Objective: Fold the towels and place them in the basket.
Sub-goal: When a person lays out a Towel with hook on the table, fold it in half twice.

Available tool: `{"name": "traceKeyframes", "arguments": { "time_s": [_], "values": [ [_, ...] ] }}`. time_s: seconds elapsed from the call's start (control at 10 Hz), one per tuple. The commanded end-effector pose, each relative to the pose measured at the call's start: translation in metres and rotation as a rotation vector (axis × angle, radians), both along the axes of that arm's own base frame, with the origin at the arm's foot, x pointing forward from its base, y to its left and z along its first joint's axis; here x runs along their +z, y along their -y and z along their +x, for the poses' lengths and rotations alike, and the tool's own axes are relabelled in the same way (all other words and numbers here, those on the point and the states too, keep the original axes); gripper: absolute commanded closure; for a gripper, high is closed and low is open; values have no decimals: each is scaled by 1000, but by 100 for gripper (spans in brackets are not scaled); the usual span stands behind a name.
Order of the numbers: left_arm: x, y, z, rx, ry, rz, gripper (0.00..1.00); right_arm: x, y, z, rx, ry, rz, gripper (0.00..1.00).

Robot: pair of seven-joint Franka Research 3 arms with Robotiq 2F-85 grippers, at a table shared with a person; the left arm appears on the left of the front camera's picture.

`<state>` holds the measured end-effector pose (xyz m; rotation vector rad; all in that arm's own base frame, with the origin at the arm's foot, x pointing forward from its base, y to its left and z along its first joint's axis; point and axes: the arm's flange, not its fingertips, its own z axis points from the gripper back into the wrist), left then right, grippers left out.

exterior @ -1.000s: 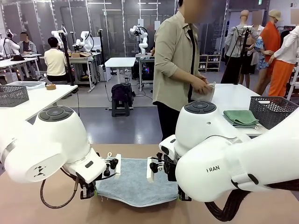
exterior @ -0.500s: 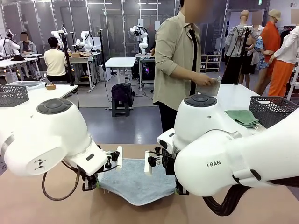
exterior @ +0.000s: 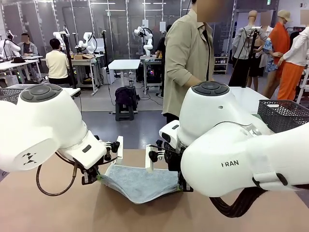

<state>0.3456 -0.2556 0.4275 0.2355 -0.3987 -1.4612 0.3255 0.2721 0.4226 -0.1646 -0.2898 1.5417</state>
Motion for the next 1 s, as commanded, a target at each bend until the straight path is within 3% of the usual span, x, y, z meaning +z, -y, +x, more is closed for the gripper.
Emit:
{"name": "traceKeyframes", "arguments": {
  "time_s": [0.0, 0.2, 0.9],
  "values": [
    [-8, 2, 3, 0, -13, 3, 94, -6, 0, 3, -9, -15, 3, 93],
    [-3, 0, 1, -1, -7, 1, 94, -2, 0, 1, -1, -4, -1, 93],
    [14, 39, 83, 32, -55, 40, 94, 14, -24, 79, 11, -67, 10, 93]
  ]
}}
